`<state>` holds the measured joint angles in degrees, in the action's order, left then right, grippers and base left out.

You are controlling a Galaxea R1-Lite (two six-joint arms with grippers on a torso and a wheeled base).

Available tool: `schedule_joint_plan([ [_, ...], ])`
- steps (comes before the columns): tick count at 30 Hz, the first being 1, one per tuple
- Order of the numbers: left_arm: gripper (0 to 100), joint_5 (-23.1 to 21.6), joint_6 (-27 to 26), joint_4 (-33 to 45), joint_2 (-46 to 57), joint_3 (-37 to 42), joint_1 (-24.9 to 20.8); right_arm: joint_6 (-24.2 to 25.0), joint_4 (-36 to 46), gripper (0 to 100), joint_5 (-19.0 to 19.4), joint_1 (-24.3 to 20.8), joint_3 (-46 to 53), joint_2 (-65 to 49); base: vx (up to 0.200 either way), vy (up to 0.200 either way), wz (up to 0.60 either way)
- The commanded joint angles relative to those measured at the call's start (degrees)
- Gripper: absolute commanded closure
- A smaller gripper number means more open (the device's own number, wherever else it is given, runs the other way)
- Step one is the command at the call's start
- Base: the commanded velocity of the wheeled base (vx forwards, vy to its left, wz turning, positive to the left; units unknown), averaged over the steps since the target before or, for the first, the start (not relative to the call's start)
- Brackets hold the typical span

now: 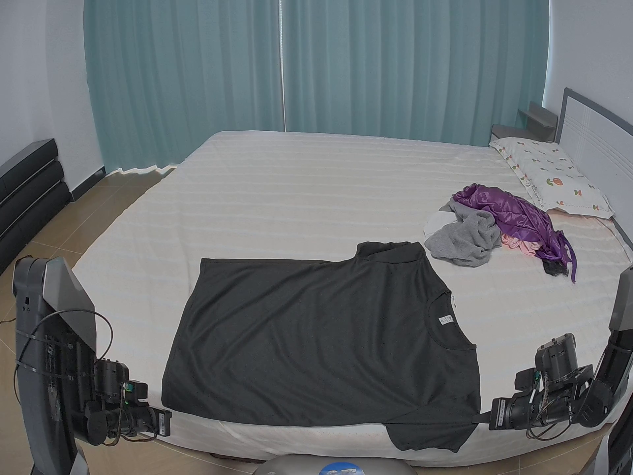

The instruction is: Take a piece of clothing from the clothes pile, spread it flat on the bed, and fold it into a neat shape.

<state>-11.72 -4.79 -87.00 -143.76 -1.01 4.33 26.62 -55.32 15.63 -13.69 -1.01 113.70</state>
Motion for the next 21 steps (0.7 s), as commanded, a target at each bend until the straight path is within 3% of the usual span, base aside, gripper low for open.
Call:
schedule_joint_plan([
  [1,100,-0.5,-0.1,-1.2,1.1,0.7,3.2,0.0,-0.1,100,0.0,-0.1,1.0,0.4,0.000,0.000,0.00],
  [5,100,-0.9,-1.4,-3.0,-0.2,0.8,3.6,0.0,0.0,100,0.0,-0.1,1.0,0.4,0.000,0.000,0.00],
  [6,0,-0.9,-2.2,-3.0,-0.4,0.6,3.3,0.0,0.0,100,0.0,-0.1,1.0,0.4,0.000,0.000,0.00],
  [17,0,-0.6,-2.2,-3.0,-2.1,-3.7,1.0,0.0,-0.1,100,0.1,0.0,1.0,0.5,0.000,0.000,0.00],
  [18,100,-0.3,-2.3,-3.0,-2.2,-4.1,0.9,0.0,-0.1,100,0.1,0.0,1.0,0.4,0.000,0.000,0.00],
  [21,100,-0.2,-2.2,-2.8,-2.2,-5.0,0.9,0.0,0.0,100,0.1,-0.1,1.0,0.4,0.000,0.000,0.00],
])
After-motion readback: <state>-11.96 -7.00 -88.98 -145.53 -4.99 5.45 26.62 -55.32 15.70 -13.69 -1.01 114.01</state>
